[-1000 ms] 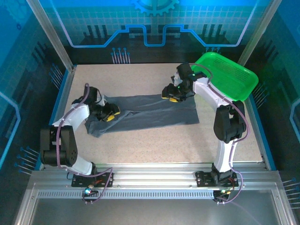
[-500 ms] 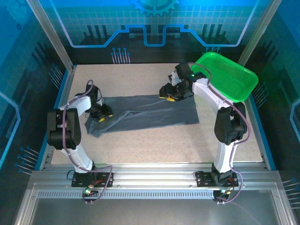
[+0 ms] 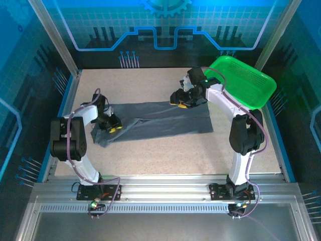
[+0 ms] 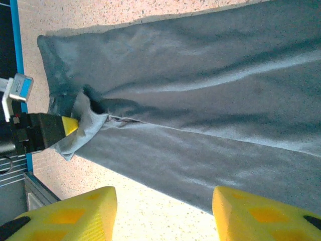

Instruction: Fold and stack the t-shirts

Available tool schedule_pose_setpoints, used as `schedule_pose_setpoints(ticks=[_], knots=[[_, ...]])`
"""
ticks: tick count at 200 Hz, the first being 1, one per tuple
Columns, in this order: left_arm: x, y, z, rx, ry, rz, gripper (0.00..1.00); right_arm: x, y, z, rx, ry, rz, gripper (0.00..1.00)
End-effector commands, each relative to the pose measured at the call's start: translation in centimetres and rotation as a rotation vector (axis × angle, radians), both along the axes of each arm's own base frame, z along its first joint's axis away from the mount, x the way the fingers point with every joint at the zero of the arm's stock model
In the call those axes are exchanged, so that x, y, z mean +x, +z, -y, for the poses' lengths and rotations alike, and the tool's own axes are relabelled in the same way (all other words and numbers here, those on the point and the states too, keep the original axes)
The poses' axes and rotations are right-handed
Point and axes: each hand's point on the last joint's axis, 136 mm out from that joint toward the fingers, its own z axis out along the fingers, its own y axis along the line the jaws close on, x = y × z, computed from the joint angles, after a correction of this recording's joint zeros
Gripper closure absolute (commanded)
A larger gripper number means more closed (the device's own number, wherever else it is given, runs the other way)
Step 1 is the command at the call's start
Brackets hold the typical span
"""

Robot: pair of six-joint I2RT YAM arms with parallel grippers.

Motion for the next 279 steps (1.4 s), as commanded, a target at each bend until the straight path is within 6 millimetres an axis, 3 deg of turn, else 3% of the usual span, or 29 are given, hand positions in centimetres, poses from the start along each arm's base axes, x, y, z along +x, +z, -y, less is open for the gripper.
schedule_pose_setpoints(ticks=[1, 39, 77, 95, 123, 145, 172, 225, 253, 279], knots=[[-1.0, 1.5, 1.2, -0.055, -0.018, 0.027, 0.83, -0.1, 0.5, -0.9, 0.03, 0.016, -0.006, 0.47], [-2.3, 3.1, 2.9, -0.064, -0.017, 0.056, 0.94, 0.0, 0.2, -0.9, 0.03, 0.017, -0.012, 0.47], [-4.9, 3.1, 5.2, -0.084, -0.012, 0.03, 0.95, -0.1, 0.0, -0.9, 0.029, 0.017, -0.017, 0.48], [-6.0, 3.0, 6.4, -0.11, -0.02, 0.02, 0.86, -0.1, -0.1, -0.9, 0.029, 0.019, -0.018, 0.48], [-6.9, 4.0, 6.7, -0.111, -0.027, 0.026, 0.56, -0.3, -0.5, -0.9, 0.029, 0.02, -0.025, 0.48], [-6.1, 5.7, 5.9, -0.061, -0.03, 0.09, 0.45, -0.3, -0.5, -0.9, 0.03, 0.019, -0.025, 0.48], [-3.6, 6.8, 4.3, 0.008, 0.025, 0.151, 0.41, -0.3, -0.5, -0.9, 0.03, 0.022, -0.026, 0.48], [1.9, 5.1, 4.5, -0.012, 0.062, 0.181, 0.4, -0.9, 0.1, -0.7, 0.031, 0.024, -0.015, 0.48], [3.0, 4.8, 6.2, -0.076, 0.052, 0.206, 0.48, -1.5, 0.1, -0.4, 0.028, 0.02, -0.019, 0.48], [1.4, 3.3, 9.0, -0.11, -0.009, 0.147, 0.58, -1.7, -0.1, -0.3, 0.027, 0.017, -0.022, 0.48]])
